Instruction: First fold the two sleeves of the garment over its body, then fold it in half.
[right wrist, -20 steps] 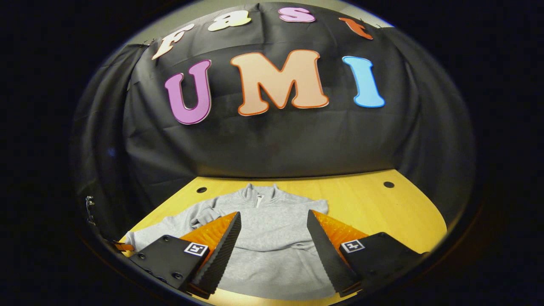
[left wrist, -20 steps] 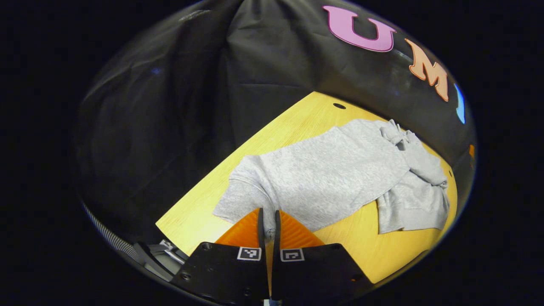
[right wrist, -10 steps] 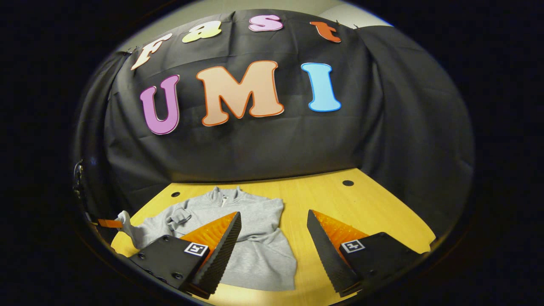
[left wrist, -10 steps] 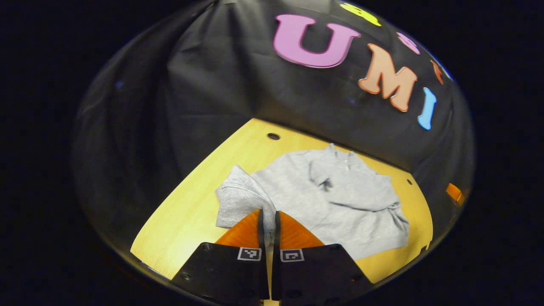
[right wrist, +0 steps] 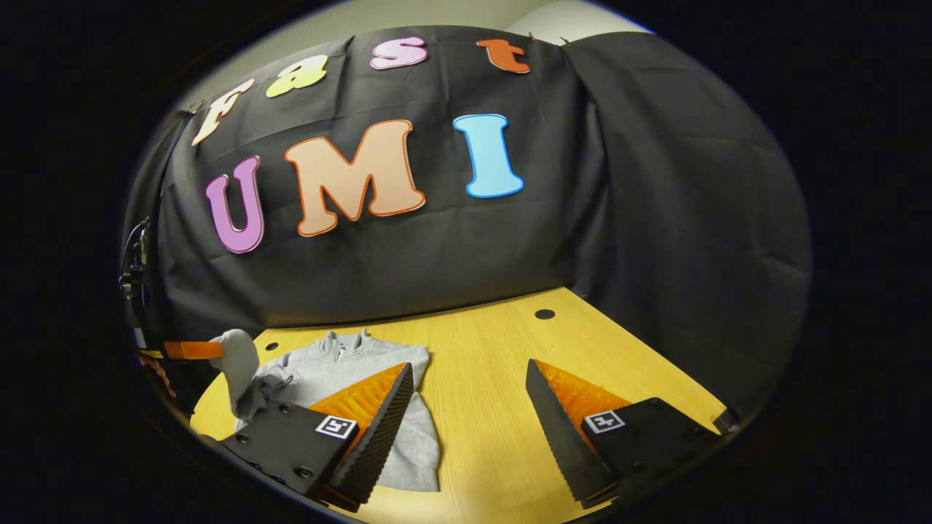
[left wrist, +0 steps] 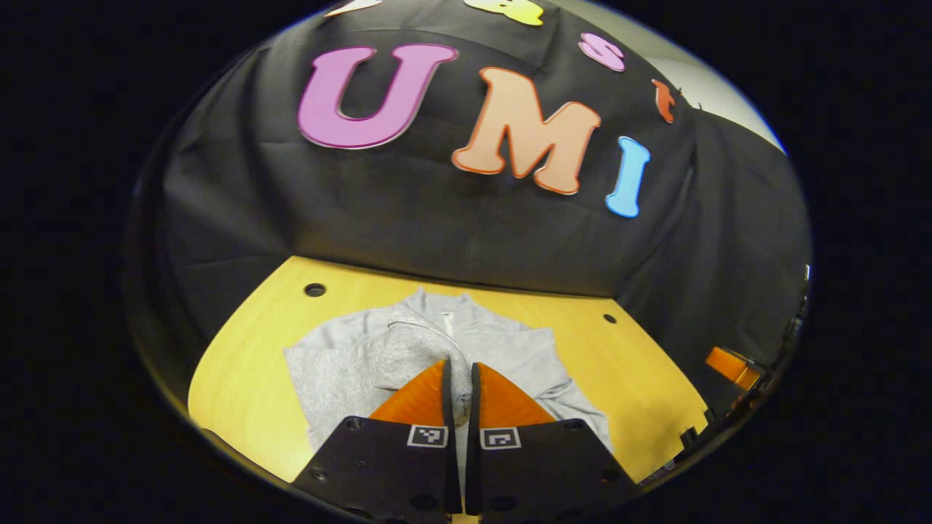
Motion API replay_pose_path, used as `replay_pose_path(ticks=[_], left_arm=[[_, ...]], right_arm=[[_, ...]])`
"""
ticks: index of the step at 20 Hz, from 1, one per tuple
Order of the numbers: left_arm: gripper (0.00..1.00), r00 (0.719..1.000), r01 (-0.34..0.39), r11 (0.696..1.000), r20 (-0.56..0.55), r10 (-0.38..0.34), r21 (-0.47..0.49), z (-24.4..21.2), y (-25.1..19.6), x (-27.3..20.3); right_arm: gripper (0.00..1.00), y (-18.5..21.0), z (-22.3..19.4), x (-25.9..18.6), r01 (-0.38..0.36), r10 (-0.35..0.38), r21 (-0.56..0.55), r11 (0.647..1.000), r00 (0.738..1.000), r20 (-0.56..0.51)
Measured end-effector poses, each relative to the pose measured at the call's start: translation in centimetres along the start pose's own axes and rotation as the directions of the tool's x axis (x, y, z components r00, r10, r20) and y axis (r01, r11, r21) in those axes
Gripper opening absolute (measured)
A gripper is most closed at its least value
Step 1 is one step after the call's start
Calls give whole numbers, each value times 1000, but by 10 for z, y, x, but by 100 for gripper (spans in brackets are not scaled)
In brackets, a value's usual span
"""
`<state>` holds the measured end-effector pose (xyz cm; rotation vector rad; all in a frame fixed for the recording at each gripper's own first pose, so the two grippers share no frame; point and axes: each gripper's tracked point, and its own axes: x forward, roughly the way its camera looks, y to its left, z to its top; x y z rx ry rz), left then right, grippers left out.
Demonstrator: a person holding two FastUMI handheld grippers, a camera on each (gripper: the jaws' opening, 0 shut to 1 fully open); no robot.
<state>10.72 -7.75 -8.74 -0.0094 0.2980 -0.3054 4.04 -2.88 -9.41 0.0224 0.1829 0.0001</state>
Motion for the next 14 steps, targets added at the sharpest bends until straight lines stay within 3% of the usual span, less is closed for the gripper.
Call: replay_pose_path(ticks=[2,8,10,14], left_arm=[[4,999,47,999,0,-47,23,4,-36,23],[1,985,170,982,-11,-170,84,8,-130,72],[1,980,197,975,-18,-196,100,8,-154,89],[2,975,220,967,-57,-214,127,-9,-183,124]], right_arm=[[97,-12,-5,1,6,-6,26,1000,1000,-15],[97,-43,-17,2,3,-2,15,1000,998,-56],[93,-49,-16,7,-1,2,11,1000,998,-58],[97,-53,-13,15,-11,11,-2,1000,998,-63]])
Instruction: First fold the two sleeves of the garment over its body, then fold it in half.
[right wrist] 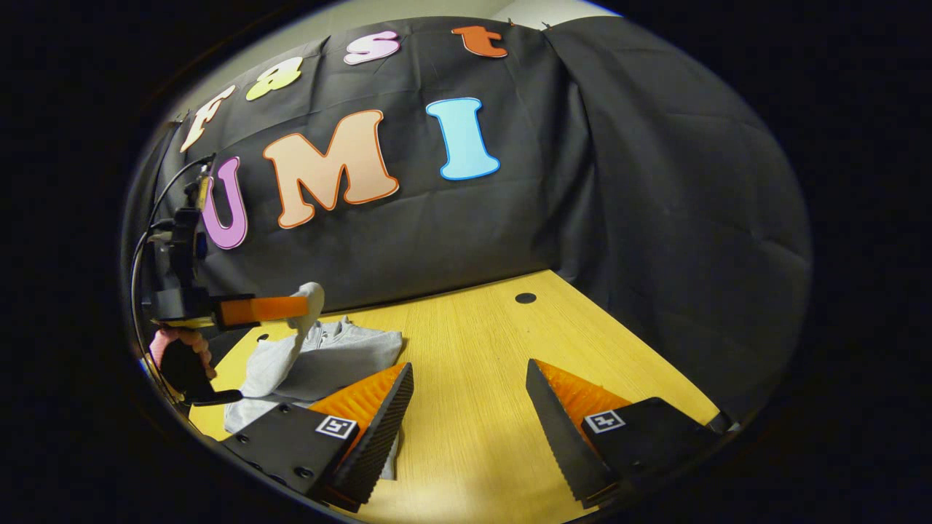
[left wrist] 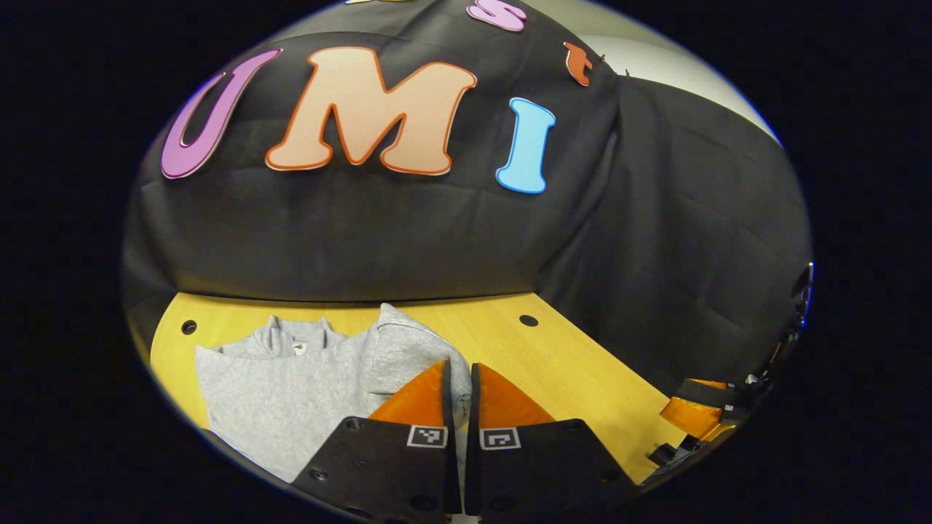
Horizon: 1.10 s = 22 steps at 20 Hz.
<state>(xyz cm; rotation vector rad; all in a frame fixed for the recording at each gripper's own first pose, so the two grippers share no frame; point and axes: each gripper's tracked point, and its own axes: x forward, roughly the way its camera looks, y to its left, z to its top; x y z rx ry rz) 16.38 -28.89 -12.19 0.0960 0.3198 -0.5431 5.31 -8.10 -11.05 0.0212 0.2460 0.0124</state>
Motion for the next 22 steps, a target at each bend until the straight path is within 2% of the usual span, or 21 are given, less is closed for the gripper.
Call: replay_pose_path(ticks=[3,4,5,8,9,10,12,14,16,19,22], left_arm=[[2,999,-15,1000,-53,14,-12,-21,0,27],[2,998,-17,999,-63,15,-30,-27,0,35],[2,997,-23,999,-69,20,-43,-31,2,44],[2,994,-55,997,-101,49,-59,-51,14,68],[5,992,-61,996,-113,53,-67,-56,15,74],[2,990,-69,995,-129,58,-75,-65,15,79],[5,986,-75,994,-153,62,-84,-78,13,89],[14,985,-79,995,-158,69,-55,-85,10,96],[39,986,-66,998,-151,65,-4,-84,7,97],[98,992,-73,996,-99,78,51,-70,5,84],[95,995,-85,995,-53,88,59,-53,13,57]], right_arm=[[97,2,1,7,-7,7,-6,1000,1000,-8],[93,3,0,11,-7,7,-11,1000,1000,-12],[97,5,-2,14,-5,5,-15,1000,1000,-20],[98,8,-5,20,-10,10,-13,1000,999,-37],[98,8,-8,20,-12,12,-17,1000,999,-40],[97,7,-10,20,-13,12,-25,1000,999,-44],[97,9,-18,21,-17,15,-36,999,998,-62],[98,12,-24,23,-22,19,-37,999,997,-78],[98,14,-28,22,-28,25,-31,999,996,-90],[98,23,-37,24,-45,40,-37,998,993,-108],[98,36,-42,26,-68,63,-40,997,991,-117]])
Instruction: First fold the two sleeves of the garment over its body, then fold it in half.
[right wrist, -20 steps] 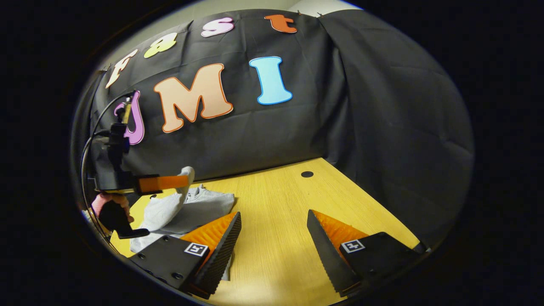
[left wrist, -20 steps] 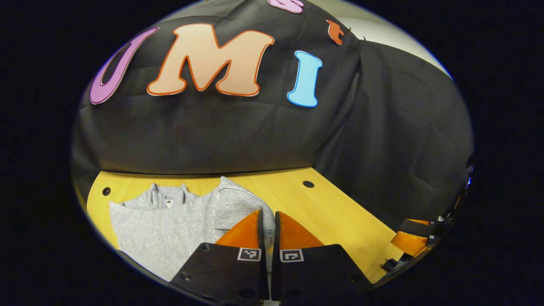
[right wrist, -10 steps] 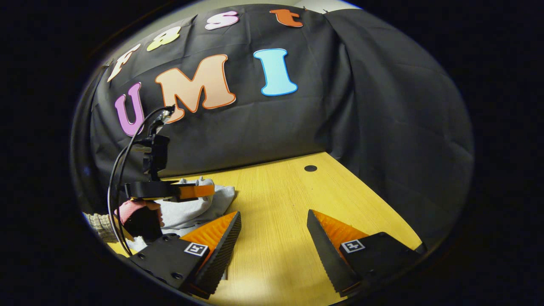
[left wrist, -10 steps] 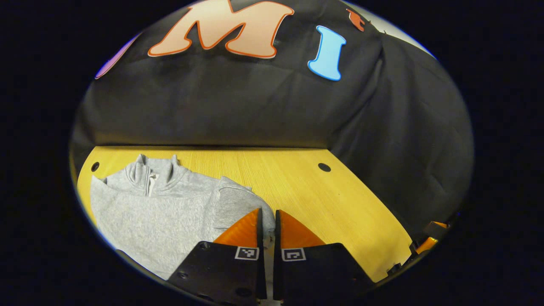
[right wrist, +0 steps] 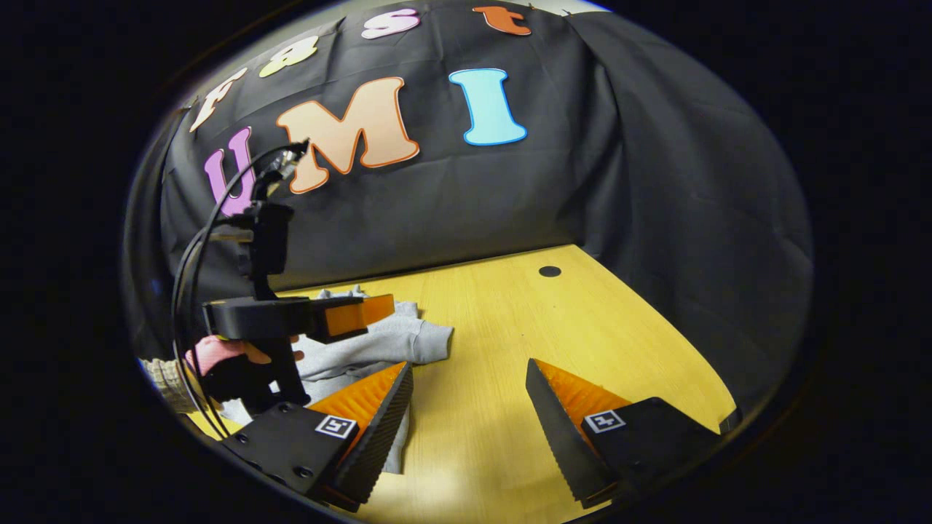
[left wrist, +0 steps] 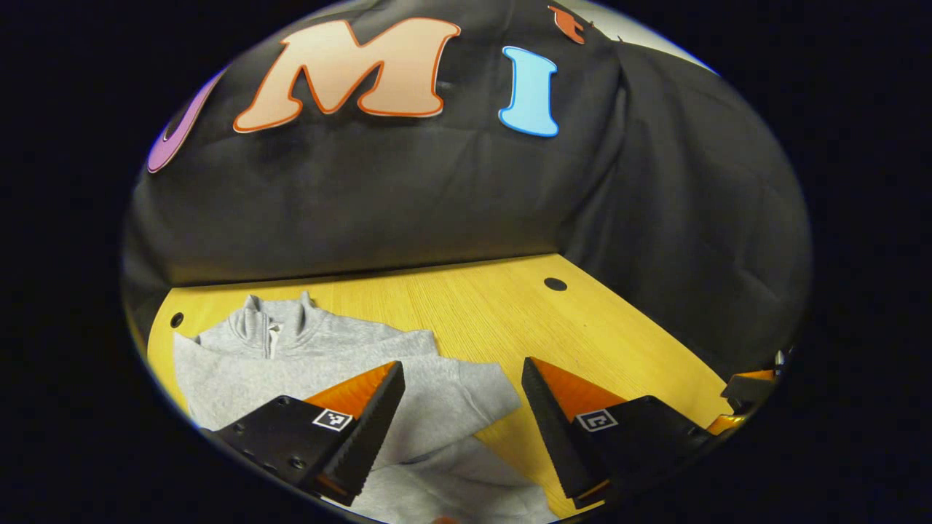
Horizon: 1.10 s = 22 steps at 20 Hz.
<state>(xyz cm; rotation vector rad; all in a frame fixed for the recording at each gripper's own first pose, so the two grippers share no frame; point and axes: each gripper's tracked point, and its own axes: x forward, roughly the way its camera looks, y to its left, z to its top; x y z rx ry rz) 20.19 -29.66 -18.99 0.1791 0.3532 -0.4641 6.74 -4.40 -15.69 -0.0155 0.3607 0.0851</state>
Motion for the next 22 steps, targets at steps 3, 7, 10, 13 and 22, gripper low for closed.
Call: replay_pose_path(ticks=[3,7,10,13,22], left_arm=[[94,999,-34,999,31,33,11,8,29,-33],[95,993,-116,993,29,115,35,-4,90,-87],[94,977,-214,977,9,214,9,-27,145,-134],[95,953,-304,953,-25,303,-20,-57,185,-177],[95,888,-447,888,-169,428,-105,-153,237,-269]], right_arm=[[94,13,-6,1,-24,24,-8,1000,1000,-7],[98,38,-17,8,-64,64,-21,998,998,-22],[98,58,-27,10,-98,97,-33,995,994,-42],[98,76,-41,14,-126,123,-51,991,990,-64],[94,103,-103,22,-157,143,-82,984,977,-159]])
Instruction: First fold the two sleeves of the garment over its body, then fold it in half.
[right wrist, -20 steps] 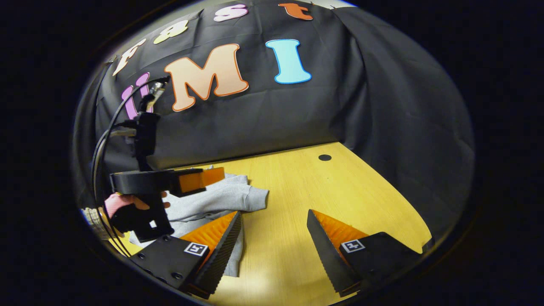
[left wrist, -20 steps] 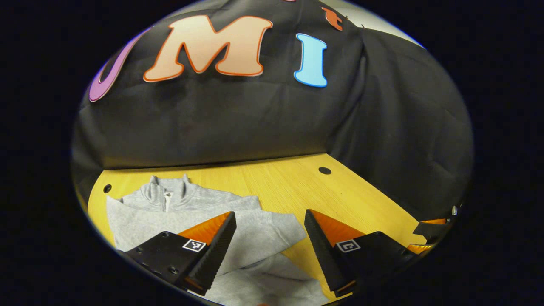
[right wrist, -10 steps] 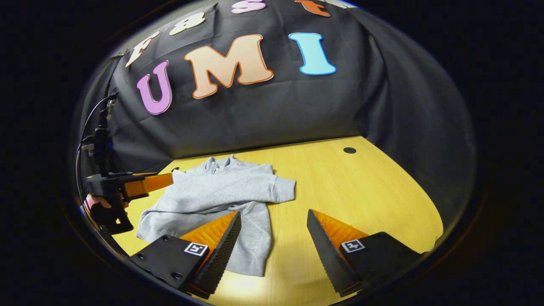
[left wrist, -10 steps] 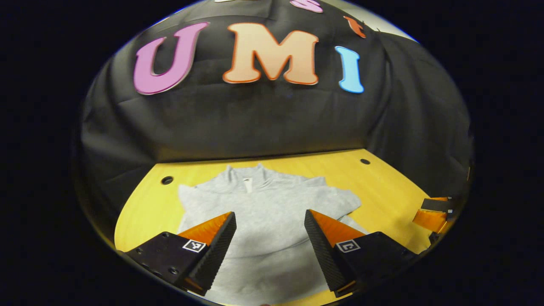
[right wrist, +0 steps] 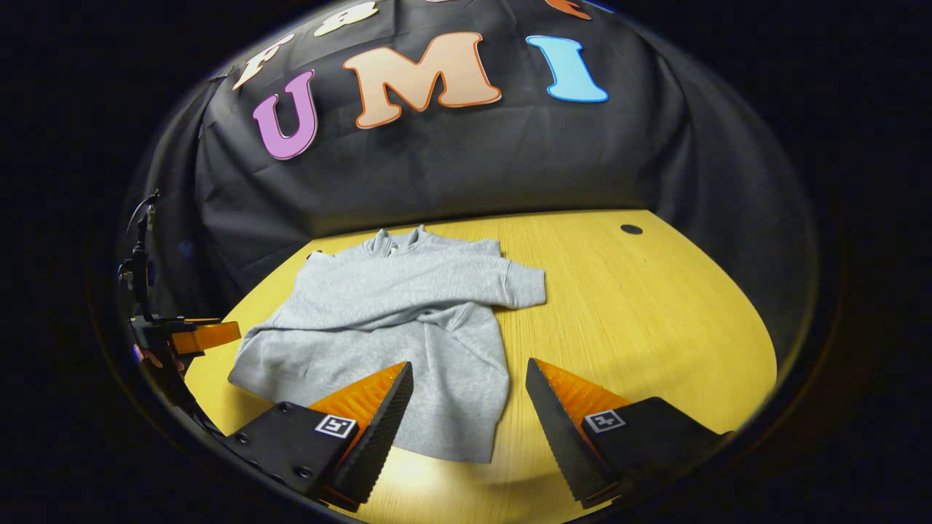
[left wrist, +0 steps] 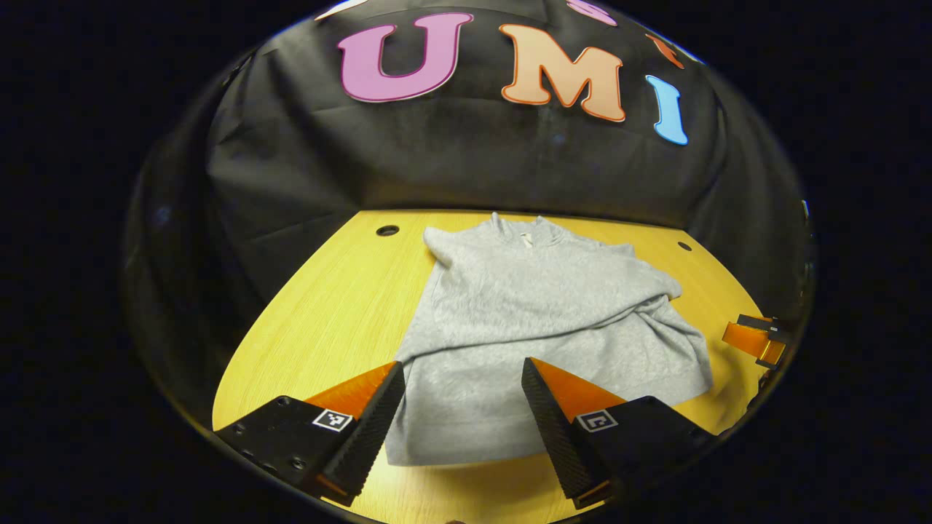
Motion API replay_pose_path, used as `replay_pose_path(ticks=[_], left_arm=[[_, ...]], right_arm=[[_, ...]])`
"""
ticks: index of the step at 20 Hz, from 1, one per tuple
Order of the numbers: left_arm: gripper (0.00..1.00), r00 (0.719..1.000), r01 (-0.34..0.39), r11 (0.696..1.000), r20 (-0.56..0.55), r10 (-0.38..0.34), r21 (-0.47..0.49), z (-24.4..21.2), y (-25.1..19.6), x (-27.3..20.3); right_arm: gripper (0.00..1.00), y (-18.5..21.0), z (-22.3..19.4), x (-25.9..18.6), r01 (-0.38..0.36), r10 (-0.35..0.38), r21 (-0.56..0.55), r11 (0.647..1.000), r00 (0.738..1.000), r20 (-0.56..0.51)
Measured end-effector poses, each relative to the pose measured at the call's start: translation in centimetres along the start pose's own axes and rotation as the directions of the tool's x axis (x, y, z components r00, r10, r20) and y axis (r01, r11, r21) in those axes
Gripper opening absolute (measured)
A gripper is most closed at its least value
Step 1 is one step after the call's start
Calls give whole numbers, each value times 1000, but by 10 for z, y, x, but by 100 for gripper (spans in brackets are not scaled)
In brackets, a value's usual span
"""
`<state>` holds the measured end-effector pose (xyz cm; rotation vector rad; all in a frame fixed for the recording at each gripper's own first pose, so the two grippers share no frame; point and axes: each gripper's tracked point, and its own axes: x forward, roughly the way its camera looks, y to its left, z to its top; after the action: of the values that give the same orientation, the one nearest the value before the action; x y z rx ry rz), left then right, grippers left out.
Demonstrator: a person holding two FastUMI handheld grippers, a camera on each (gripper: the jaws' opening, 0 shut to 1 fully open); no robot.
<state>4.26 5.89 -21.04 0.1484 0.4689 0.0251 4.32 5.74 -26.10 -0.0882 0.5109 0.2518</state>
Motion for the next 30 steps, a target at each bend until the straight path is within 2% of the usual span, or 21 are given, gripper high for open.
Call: replay_pose_path(ticks=[1,5,7,8,10,11,13,14,16,17,18,19,20,21,22,23,25,26,28,29,30], left_arm=[[95,1000,-5,1000,-14,5,-4,-11,4,-2],[95,998,-2,1000,-67,2,-2,-51,7,-3],[95,996,-5,1000,-94,4,-11,-68,10,2],[95,995,-16,1000,-102,14,-15,-73,12,3],[95,993,-37,999,-116,33,-28,-84,17,5],[95,992,-42,999,-120,38,-32,-88,18,5],[95,994,-37,999,-103,34,-24,-84,18,8],[95,994,-36,999,-107,34,-18,-86,17,8],[95,994,-33,999,-103,30,-25,-86,18,8],[95,994,-32,999,-102,29,-32,-87,17,8],[95,995,-33,999,-94,30,-33,-87,16,8],[94,995,-34,999,-93,32,-30,-87,17,8],[94,996,-33,999,-87,31,-24,-87,18,9],[89,996,-25,999,-84,23,-20,-87,17,9],[87,997,-15,1000,-80,14,-15,-86,15,9],[80,997,-4,1000,-79,3,-9,-87,10,8],[68,996,38,999,-82,-38,3,-86,1,10],[60,994,56,998,-90,-55,3,-86,-2,9],[37,992,82,997,-97,-83,-16,-85,-8,10],[16,991,80,996,-101,-82,-28,-86,-10,10],[8,992,70,997,-102,-73,-29,-85,-10,11]], right_arm=[[98,2,-8,1,1,-1,-3,1000,1000,-16],[94,4,-37,3,17,-18,-23,1000,998,-60],[98,6,-48,4,24,-27,-41,999,997,-76],[94,7,-51,5,29,-33,-48,998,996,-80],[94,11,-59,8,31,-35,-50,998,995,-97],[98,13,-63,9,35,-40,-52,998,994,-103],[94,14,-71,12,45,-53,-63,997,992,-118],[98,13,-72,11,53,-61,-68,996,991,-120],[93,14,-72,12,64,-72,-74,995,991,-112],[98,14,-71,13,66,-74,-76,995,992,-104],[93,14,-73,12,72,-80,-75,995,991,-104],[98,15,-72,11,72,-79,-67,995,992,-100],[89,16,-74,13,76,-82,-66,995,992,-99],[90,15,-73,13,77,-84,-69,995,992,-96],[86,19,-75,12,66,-72,-60,996,992,-102],[80,20,-75,12,64,-70,-53,997,992,-104],[59,27,-78,12,41,-44,-25,999,991,-123],[34,29,-78,12,42,-42,-3,999,990,-133],[24,31,-78,13,44,-42,7,999,987,-154],[16,33,-78,11,39,-38,6,999,986,-161],[15,32,-78,11,41,-40,2,999,985,-166]])
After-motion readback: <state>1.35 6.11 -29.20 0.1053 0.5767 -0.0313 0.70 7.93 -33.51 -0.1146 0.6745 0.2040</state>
